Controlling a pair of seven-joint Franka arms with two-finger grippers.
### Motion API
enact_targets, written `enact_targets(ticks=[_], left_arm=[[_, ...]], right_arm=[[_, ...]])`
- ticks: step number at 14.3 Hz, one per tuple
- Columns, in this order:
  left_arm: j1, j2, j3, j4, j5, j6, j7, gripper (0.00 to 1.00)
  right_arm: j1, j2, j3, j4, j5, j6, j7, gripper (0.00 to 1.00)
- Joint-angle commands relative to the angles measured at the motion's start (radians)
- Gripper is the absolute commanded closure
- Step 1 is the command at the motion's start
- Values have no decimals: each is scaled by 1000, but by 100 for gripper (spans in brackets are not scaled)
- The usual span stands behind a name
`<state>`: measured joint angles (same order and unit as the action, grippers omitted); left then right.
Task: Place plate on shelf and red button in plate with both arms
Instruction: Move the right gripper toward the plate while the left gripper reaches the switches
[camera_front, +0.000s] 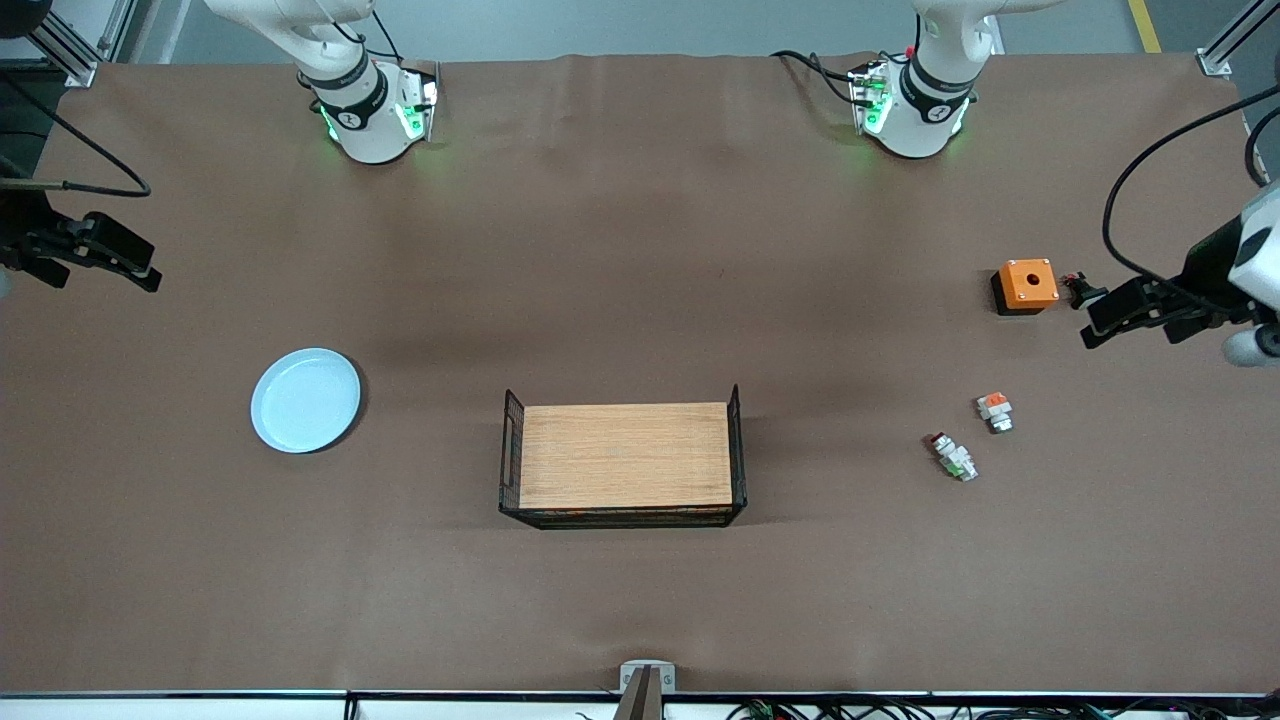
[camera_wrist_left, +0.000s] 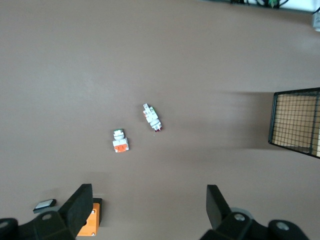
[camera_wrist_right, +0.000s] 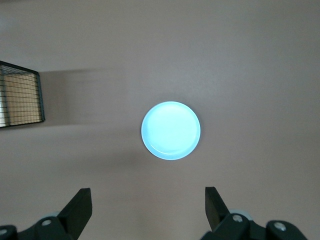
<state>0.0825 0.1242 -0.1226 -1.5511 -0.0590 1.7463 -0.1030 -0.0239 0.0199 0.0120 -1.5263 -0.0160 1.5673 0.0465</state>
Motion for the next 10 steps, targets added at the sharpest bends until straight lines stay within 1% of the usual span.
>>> enact_targets(ticks=[1,3,5,7,9,10], left_arm=[[-3,69,-5,12,-1,9,-3,0],[-4,113,-6,13,5,30,-4,0],[2,155,-5,14,-5,61,-4,0],[7,208,-5,31,-5,85,-3,0],[10,270,-3,48,-7,107,-6,0],[8,291,-3,48,-7,126,-9,0]], right_arm=[[-77,-5,6,-79,-1,40,-83,0],[-102,-5,5,-165,-2,95,-92,0],[-132,-5,3,-260,-4,178,-97,0],[-165,-5,3,-378,-4,311,-140,0],[-208,2,3,-498,-4,493,-174,0],[-224,20,3,-541,-4,572,-177,0]])
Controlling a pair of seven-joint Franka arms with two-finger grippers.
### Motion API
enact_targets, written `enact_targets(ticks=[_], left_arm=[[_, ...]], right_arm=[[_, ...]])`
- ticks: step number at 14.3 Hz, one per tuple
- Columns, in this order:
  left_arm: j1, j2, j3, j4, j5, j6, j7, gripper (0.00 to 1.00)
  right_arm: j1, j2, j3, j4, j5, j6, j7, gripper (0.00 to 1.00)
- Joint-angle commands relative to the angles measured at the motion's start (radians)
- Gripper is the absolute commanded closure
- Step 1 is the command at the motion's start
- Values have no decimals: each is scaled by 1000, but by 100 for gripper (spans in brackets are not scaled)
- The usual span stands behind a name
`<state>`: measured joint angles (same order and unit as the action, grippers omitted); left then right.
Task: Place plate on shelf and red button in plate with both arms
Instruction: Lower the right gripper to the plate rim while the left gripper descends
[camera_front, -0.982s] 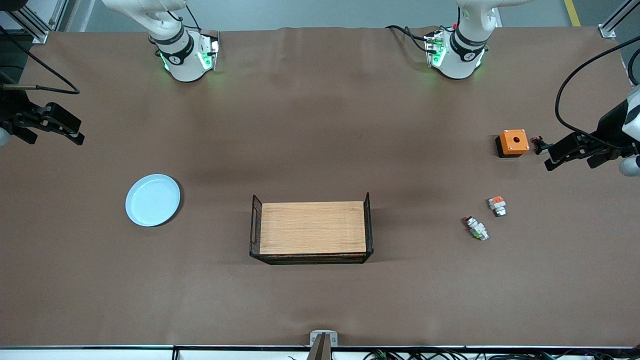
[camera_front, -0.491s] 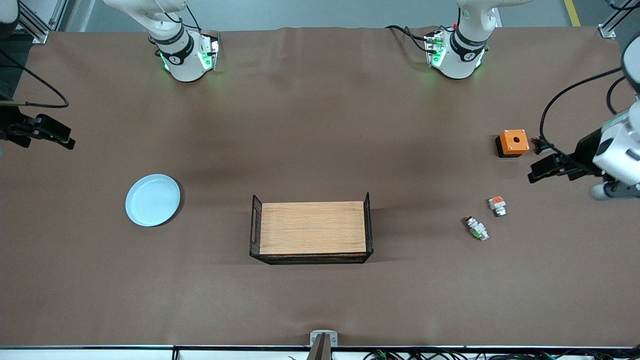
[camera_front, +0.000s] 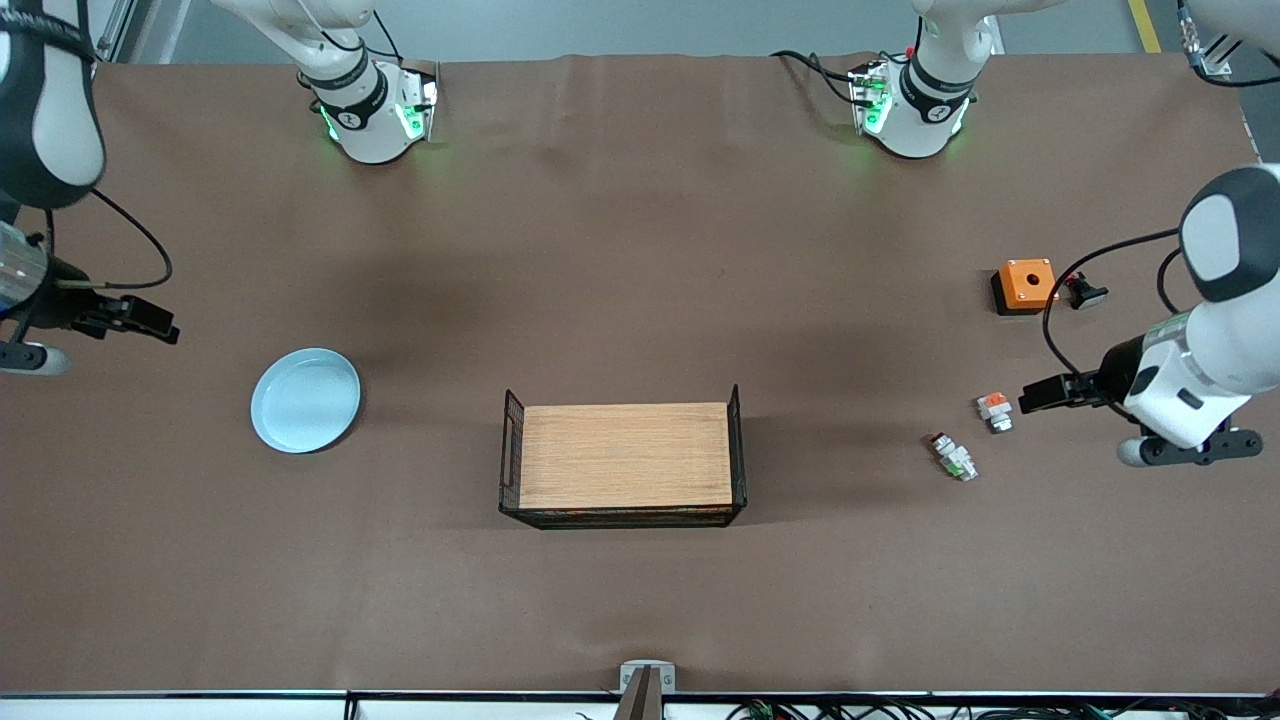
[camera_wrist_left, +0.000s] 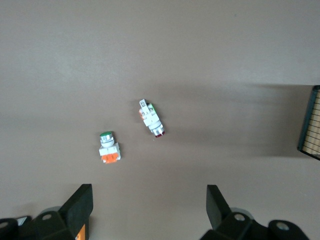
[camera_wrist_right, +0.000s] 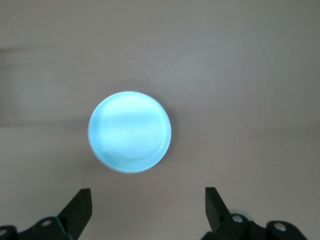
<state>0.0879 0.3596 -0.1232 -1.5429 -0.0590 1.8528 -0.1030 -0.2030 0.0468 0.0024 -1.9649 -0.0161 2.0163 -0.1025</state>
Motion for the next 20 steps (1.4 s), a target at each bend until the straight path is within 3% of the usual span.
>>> enact_targets(ticks=[1,9,17,20], left_arm=[[0,77,-3,40,-7,48,-11,0],[-39,271,0,38,7,190,-204,0],[-36,328,7,23,46,266,-253,0],[-37,329,7,-9,109,266,-306,0]], right_arm=[[-53,19,13,-121,-4,169,-28,0],[-78,315,13,-115,-2,467,-13,0],[-75,420,16,-100,-1,467,-11,3],[-75,435,17,-100,-1,463,-11,16]])
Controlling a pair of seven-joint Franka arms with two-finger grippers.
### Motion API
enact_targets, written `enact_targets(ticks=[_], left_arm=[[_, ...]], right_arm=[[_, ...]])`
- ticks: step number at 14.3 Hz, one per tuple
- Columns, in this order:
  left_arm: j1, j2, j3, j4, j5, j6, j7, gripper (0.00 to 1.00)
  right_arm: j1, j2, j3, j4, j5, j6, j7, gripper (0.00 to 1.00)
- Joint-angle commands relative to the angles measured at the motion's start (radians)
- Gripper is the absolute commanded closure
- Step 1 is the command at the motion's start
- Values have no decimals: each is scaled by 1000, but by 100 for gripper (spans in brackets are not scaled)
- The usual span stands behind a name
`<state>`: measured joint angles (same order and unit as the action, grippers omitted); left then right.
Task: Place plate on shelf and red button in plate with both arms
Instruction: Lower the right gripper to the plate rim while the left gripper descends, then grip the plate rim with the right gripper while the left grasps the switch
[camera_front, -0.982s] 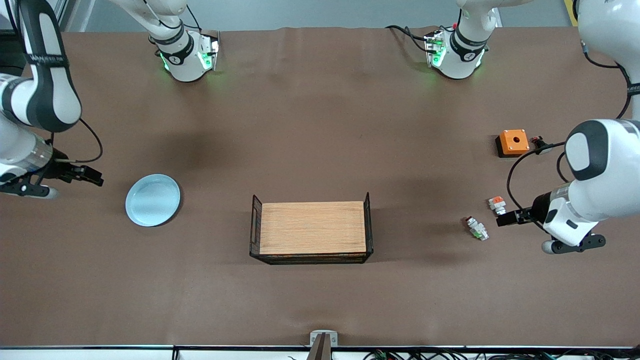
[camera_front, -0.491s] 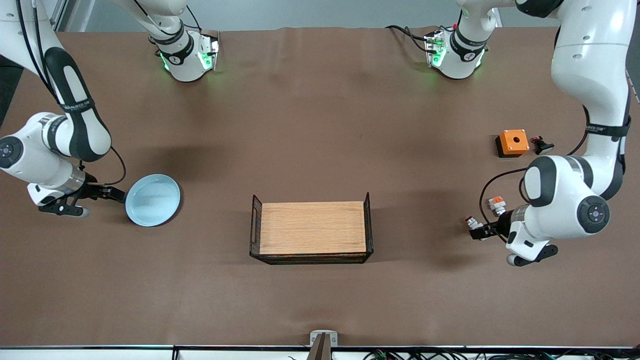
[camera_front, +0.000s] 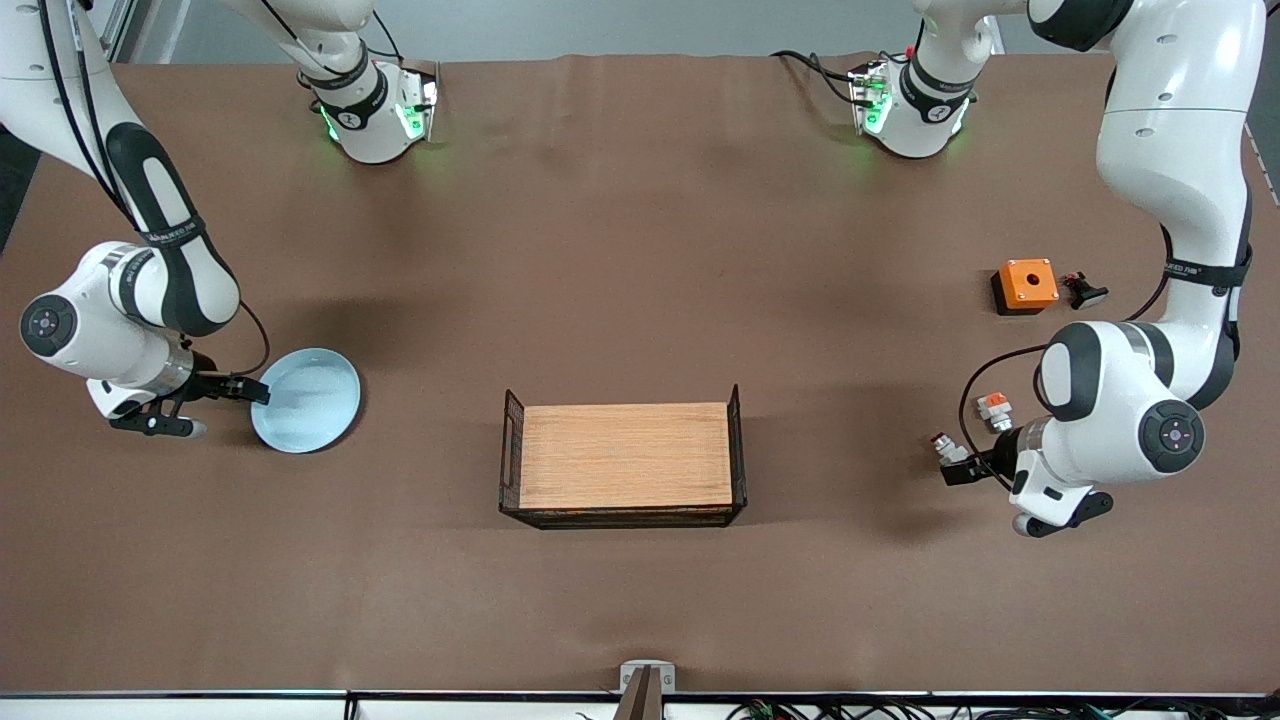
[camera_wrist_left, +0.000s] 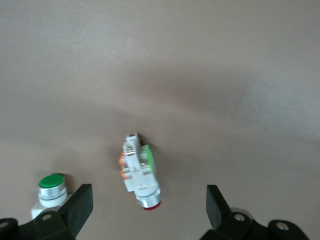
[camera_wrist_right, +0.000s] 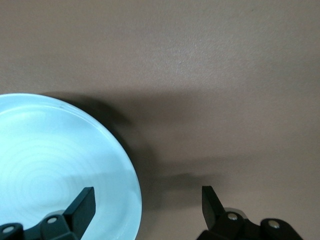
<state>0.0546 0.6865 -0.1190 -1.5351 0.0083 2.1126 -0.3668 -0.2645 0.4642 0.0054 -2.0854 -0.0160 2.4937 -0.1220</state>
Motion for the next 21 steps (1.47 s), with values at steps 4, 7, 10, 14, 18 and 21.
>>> enact_targets(ticks=[4,7,10,14,18,21], left_arm=[[-6,13,1,-63,67,58,-70,0],[-6,13,1,-114,79,133,-87,0],[-6,15,1,-145,79,191,-96,1],[-7,15,1,-149,79,216,-103,14],[-7,19,1,-145,81,216,-107,48],[-7,21,2,-143,81,216,-107,63]], right_arm=[[-10,25,16,21,-1,-18,8,43],[-9,36,19,21,-1,-16,8,57],[-7,36,22,21,1,-18,7,72],[-4,36,25,21,1,-18,7,84],[11,34,25,22,-1,-19,5,97],[16,31,25,37,-1,-44,5,97]])
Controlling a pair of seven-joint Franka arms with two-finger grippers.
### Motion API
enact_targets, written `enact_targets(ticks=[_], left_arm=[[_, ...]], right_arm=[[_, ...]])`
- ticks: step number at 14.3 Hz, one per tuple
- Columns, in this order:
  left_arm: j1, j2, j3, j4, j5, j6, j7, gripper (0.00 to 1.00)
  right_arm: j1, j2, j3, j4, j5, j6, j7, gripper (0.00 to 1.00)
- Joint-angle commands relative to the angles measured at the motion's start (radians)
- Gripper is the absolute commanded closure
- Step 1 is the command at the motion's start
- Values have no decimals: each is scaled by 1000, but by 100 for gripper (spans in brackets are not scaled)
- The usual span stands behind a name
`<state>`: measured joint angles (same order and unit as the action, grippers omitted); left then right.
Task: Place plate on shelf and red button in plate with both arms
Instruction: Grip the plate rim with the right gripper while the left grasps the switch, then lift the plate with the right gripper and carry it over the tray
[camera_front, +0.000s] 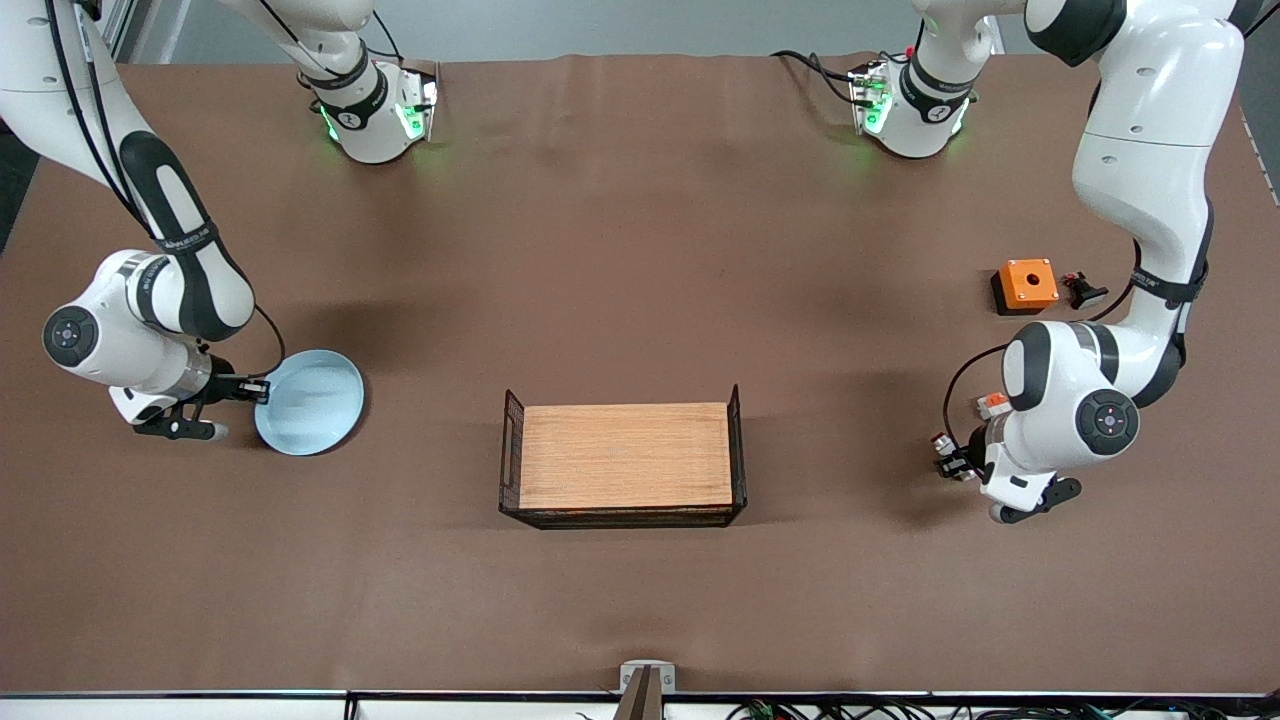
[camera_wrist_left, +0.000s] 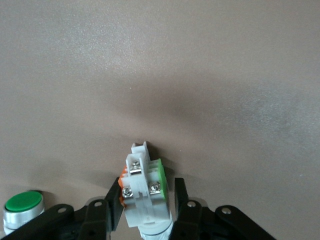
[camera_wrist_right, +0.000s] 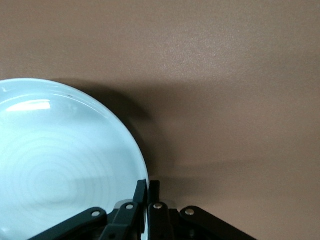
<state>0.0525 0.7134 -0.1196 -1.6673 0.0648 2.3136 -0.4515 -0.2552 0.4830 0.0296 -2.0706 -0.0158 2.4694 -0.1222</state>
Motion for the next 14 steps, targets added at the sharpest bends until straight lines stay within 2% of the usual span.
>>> enact_targets(ticks=[1,3,6,11,14], left_arm=[[-5,-6,3,-9,24,13,-26,68],[-3,-6,5,-8,24,13,-44,76],[-3,-8,5,-3,24,9,-58,80],[-3,-15,11,15,73,-17,-59,90],[0,-15,11,40,73,-42,-61,90]], right_arm=[[8,11,1,33,-1,-44,6,97],[11,-1,1,52,-1,-104,9,97],[54,-113,1,66,-1,-260,42,97],[137,-251,1,199,-1,-655,168,97],[229,-349,1,256,-1,-866,309,97]])
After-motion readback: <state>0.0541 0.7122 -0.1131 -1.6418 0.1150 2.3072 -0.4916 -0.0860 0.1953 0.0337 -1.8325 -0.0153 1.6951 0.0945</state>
